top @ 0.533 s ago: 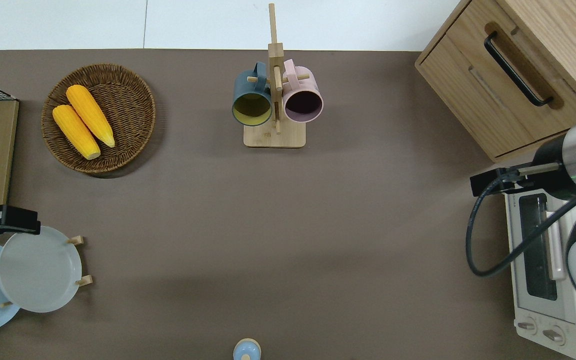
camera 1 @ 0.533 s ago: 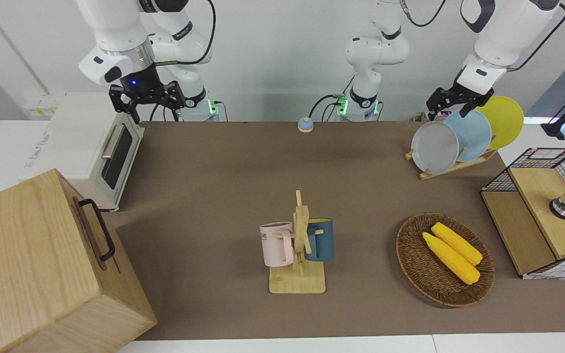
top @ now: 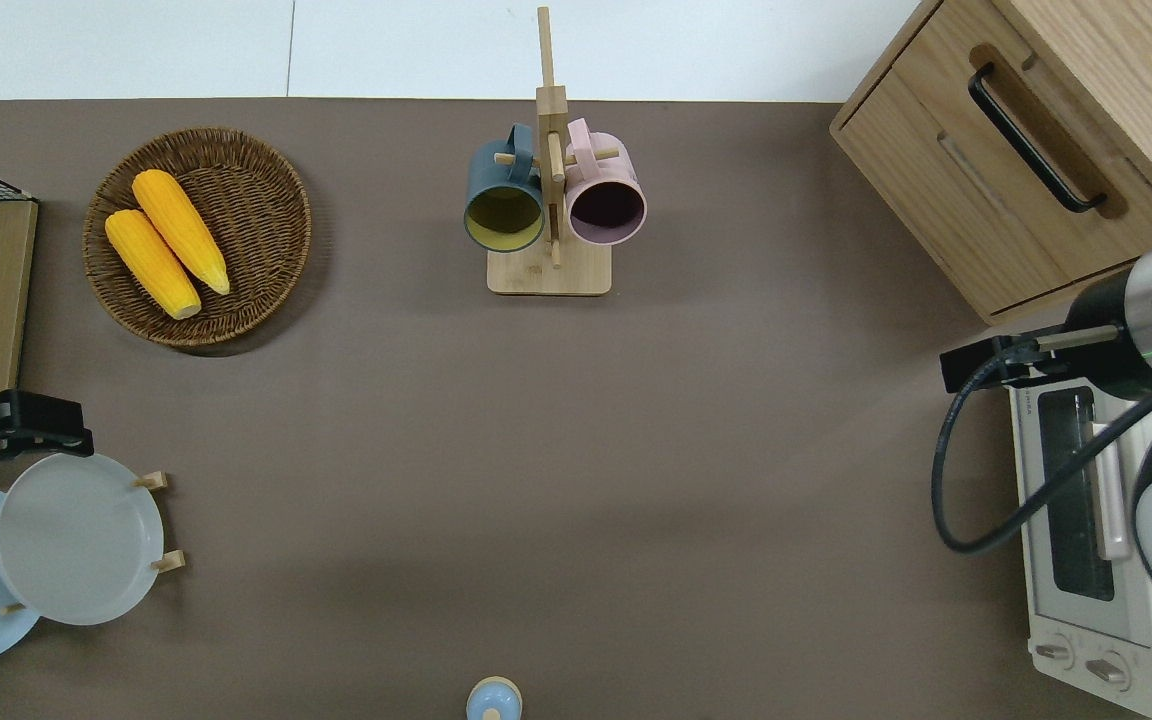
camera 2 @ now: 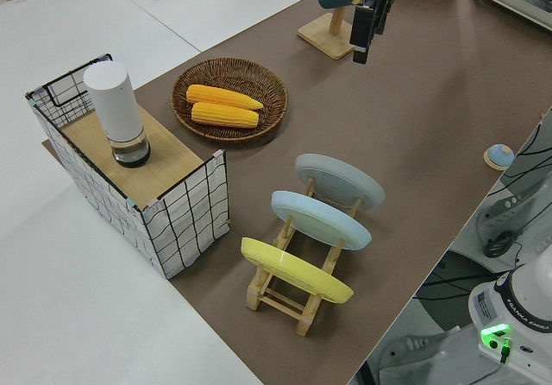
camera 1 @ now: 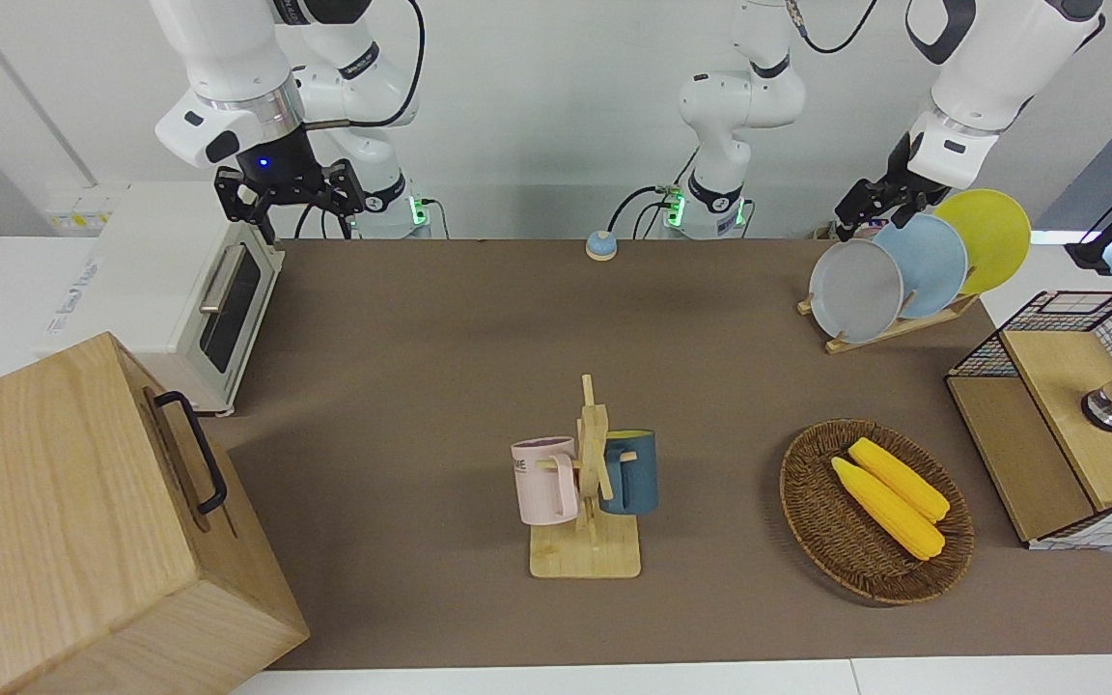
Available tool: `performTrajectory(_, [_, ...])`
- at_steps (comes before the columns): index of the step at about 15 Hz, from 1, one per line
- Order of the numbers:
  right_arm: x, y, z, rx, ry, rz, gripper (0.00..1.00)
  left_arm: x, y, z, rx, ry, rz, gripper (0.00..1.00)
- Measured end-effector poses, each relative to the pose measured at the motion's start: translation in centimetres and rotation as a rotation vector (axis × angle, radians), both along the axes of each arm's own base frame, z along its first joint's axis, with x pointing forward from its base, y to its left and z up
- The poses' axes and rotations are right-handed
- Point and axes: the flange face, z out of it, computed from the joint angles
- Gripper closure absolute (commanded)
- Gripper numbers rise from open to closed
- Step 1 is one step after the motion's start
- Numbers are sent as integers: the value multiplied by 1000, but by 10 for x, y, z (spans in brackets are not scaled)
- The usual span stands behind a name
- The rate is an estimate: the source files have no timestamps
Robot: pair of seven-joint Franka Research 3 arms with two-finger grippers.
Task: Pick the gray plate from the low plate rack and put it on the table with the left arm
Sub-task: 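Move the left gripper toward the gray plates in the low rack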
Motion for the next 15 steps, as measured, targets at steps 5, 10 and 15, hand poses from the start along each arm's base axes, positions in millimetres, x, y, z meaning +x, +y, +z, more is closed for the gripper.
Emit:
performTrajectory(5, [0, 0, 0, 0, 0, 0, 17, 1, 3, -4, 24, 9, -13, 7])
performTrajectory(10, [0, 0, 0, 0, 0, 0, 17, 7, 16, -29, 143, 69, -41, 9])
performTrajectory(15, [0, 0, 0, 0, 0, 0, 17, 14, 34, -73, 244, 183, -90, 11])
